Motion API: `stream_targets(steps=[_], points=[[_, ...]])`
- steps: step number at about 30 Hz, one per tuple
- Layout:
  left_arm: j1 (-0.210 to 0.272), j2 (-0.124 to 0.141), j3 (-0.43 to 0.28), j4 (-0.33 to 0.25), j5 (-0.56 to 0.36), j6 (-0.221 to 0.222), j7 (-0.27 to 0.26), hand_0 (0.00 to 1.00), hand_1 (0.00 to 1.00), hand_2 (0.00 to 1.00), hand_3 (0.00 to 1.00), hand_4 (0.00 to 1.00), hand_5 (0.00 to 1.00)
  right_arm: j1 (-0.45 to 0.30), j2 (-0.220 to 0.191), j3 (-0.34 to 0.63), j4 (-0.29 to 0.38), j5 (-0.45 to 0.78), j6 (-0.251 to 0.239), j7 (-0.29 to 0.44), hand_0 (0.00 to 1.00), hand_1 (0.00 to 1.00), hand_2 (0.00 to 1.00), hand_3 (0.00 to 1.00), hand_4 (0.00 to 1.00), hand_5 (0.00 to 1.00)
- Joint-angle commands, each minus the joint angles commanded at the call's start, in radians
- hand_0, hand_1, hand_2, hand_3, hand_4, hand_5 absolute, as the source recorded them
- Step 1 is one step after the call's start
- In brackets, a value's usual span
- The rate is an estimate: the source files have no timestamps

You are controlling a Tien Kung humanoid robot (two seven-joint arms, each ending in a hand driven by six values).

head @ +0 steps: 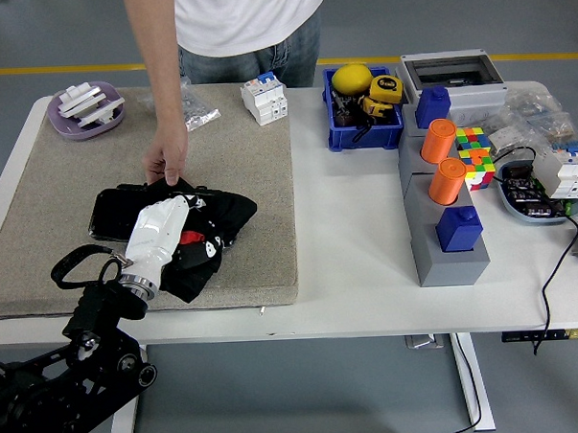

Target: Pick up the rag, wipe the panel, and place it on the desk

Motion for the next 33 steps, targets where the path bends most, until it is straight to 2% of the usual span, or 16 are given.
stream_targets(steps=[7,14,26,33], points=[[0.0,0.003,-0.042,0.039,-0.009,0.006,-0.004,0.313,0.156,0.45,0.406,0.07,0.002,0.0,0.0,0.001,0.0,-0.001,0.0,0.0,0.716,0.665,0.692,0.645,0.998,0.57],[0.0,0.013,-0.118,0.094,-0.021,0.015,-0.016,0.312,0.16,0.453,0.41,0.08,0.002,0.0,0.002,0.002,0.0,-0.001,0.0,-0.001,0.715,0.665,0.692,0.645,0.998,0.569],[0.005,0.04,-0.243,0.196,-0.04,0.025,-0.039,0.313,0.161,0.451,0.408,0.076,0.002,0.002,0.002,0.005,0.0,-0.001,-0.001,-0.002,0.715,0.665,0.692,0.644,0.998,0.568],[0.009,0.05,-0.278,0.231,-0.045,0.026,-0.044,0.314,0.163,0.452,0.409,0.076,0.002,0.004,0.001,0.004,0.0,0.001,-0.001,-0.001,0.715,0.665,0.692,0.643,0.998,0.567]])
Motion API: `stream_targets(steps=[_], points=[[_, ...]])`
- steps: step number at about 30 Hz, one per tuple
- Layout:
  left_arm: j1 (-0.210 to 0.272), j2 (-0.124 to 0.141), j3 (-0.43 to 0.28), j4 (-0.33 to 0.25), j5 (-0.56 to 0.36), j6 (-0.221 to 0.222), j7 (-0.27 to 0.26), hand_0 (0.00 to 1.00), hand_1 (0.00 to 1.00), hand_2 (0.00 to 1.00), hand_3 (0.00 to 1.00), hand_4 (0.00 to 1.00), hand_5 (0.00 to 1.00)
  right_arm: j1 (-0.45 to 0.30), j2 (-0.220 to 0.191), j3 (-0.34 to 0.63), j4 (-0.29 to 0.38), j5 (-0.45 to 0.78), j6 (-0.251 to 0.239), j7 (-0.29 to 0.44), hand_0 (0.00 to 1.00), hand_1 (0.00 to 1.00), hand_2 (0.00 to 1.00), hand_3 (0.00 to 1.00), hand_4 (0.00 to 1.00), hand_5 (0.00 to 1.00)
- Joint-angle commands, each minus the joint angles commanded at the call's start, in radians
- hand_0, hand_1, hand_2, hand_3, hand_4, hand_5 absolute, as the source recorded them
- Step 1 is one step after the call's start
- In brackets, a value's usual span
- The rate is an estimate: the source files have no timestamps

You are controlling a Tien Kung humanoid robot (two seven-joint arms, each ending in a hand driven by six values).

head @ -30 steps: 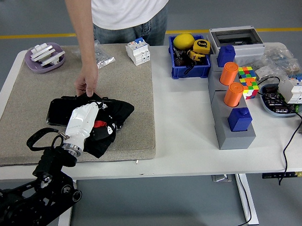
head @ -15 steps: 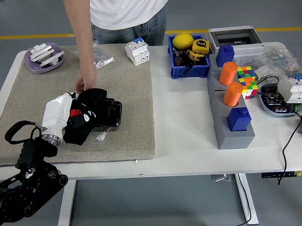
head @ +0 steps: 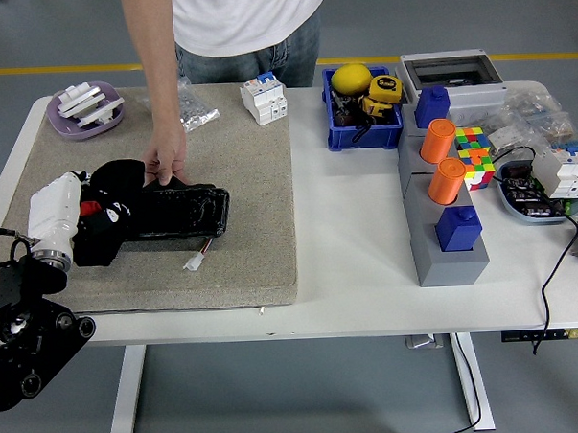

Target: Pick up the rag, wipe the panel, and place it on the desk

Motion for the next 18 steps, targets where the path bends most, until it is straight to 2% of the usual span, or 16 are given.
stream_targets(steps=[10,18], points=[[0.001,0.011,-0.045,0.04,0.002,0.002,-0.002,0.315,0.164,0.45,0.408,0.073,0.002,0.0,0.001,-0.002,0.0,0.004,0.001,0.002,0.715,0.665,0.693,0.644,0.998,0.566],[0.001,0.009,-0.056,0.037,0.006,0.006,-0.002,0.315,0.165,0.45,0.409,0.076,0.002,0.0,0.001,-0.001,0.0,0.005,0.001,0.003,0.716,0.665,0.693,0.644,0.998,0.564]])
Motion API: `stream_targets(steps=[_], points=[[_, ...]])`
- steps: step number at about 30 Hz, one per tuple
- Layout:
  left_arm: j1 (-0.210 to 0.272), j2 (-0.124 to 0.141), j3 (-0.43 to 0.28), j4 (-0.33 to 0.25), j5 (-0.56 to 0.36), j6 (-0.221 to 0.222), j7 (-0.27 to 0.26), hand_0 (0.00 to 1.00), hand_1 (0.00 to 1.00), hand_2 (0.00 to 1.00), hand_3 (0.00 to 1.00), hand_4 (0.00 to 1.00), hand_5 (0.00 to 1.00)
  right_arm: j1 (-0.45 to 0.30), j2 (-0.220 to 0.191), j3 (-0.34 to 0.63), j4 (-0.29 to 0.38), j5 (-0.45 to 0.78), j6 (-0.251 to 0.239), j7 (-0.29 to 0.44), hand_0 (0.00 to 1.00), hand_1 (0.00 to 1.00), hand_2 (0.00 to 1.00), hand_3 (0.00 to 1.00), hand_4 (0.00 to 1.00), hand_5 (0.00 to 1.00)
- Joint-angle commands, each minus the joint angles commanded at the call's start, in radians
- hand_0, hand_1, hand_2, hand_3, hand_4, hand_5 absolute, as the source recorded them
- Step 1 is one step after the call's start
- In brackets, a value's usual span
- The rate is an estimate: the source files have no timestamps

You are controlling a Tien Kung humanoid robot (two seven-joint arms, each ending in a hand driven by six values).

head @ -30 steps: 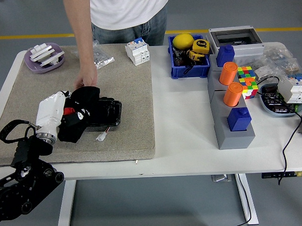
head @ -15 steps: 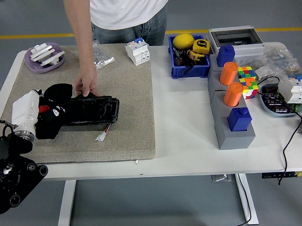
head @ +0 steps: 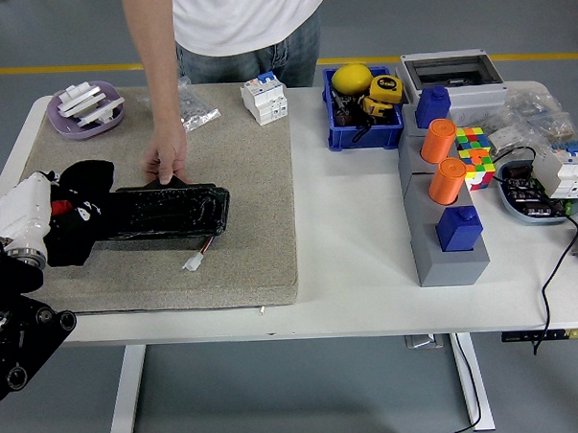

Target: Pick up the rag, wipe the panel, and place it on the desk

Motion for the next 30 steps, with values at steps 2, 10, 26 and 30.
stream_targets(steps=[2,10,26,30], points=[[0.0,-0.004,0.011,-0.009,0.003,0.0,0.002,0.315,0.165,0.45,0.409,0.076,0.002,0.0,0.0,0.0,0.0,0.0,0.0,0.0,0.716,0.665,0.693,0.644,0.998,0.564],[-0.002,-0.028,0.079,-0.067,0.017,0.0,0.012,0.315,0.167,0.45,0.409,0.075,0.002,0.001,-0.001,-0.001,0.0,0.0,0.001,0.001,0.716,0.664,0.693,0.643,0.998,0.564],[-0.011,-0.053,0.222,-0.189,0.053,-0.014,0.05,0.316,0.169,0.449,0.409,0.076,0.002,-0.001,-0.003,0.01,-0.001,-0.012,0.001,-0.003,0.715,0.665,0.693,0.644,0.998,0.564],[-0.015,-0.062,0.265,-0.204,0.056,-0.019,0.056,0.317,0.17,0.449,0.408,0.074,0.002,-0.001,-0.004,0.01,-0.001,-0.013,0.001,-0.002,0.716,0.665,0.693,0.643,0.998,0.564]])
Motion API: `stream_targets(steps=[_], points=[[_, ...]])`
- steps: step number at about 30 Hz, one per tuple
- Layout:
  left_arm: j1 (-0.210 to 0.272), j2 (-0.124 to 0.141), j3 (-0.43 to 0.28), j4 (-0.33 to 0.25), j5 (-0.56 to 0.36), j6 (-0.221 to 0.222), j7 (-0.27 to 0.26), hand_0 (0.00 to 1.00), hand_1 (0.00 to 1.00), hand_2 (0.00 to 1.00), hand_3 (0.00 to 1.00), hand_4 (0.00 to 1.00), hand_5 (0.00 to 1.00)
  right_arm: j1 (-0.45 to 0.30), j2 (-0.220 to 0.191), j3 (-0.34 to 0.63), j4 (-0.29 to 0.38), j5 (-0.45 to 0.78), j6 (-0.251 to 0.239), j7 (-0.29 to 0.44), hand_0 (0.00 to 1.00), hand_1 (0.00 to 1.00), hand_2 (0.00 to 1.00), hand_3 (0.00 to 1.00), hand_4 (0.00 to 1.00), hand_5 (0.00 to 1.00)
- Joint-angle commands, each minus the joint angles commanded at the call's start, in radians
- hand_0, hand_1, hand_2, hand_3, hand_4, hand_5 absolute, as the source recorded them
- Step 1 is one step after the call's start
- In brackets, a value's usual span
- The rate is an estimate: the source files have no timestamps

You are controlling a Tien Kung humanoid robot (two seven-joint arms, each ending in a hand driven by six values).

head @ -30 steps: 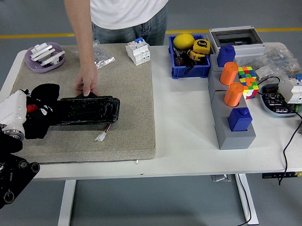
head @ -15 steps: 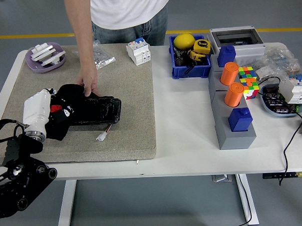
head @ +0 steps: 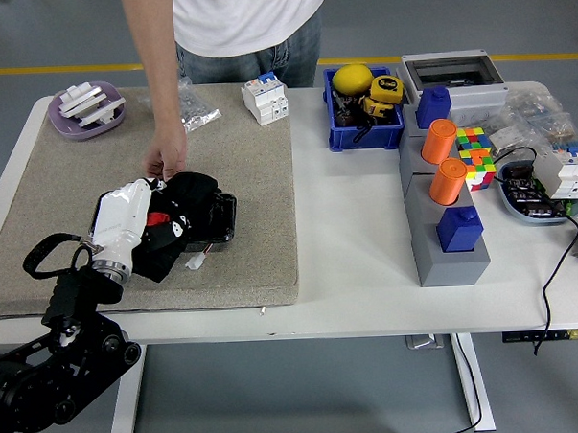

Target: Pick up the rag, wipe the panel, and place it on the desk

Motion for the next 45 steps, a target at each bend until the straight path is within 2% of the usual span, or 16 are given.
stream_targets(steps=[12,21,29,37,45], points=[[-0.004,-0.001,0.08,-0.049,0.007,-0.007,0.01,0.32,0.171,0.45,0.41,0.075,0.002,-0.002,-0.002,0.003,0.0,-0.005,0.0,-0.002,0.716,0.665,0.692,0.643,0.998,0.564],[-0.007,-0.003,0.103,-0.074,0.007,-0.01,0.015,0.321,0.173,0.453,0.414,0.094,0.002,-0.001,-0.001,0.003,0.001,-0.008,0.0,-0.003,0.716,0.665,0.692,0.643,0.998,0.563],[-0.005,-0.002,0.07,-0.028,-0.007,-0.006,0.008,0.321,0.171,0.45,0.41,0.074,0.002,-0.002,0.001,0.005,0.0,-0.01,0.0,-0.004,0.716,0.665,0.693,0.642,0.998,0.563],[-0.001,0.005,-0.011,0.046,-0.021,0.001,-0.004,0.321,0.172,0.45,0.41,0.073,0.002,-0.001,0.0,0.004,0.0,-0.006,0.0,-0.003,0.715,0.664,0.693,0.642,0.998,0.563],[0.001,0.02,-0.084,0.075,-0.017,0.005,-0.01,0.321,0.173,0.45,0.411,0.076,0.002,-0.001,0.0,0.002,0.0,-0.003,0.0,-0.002,0.715,0.665,0.693,0.642,0.998,0.563]])
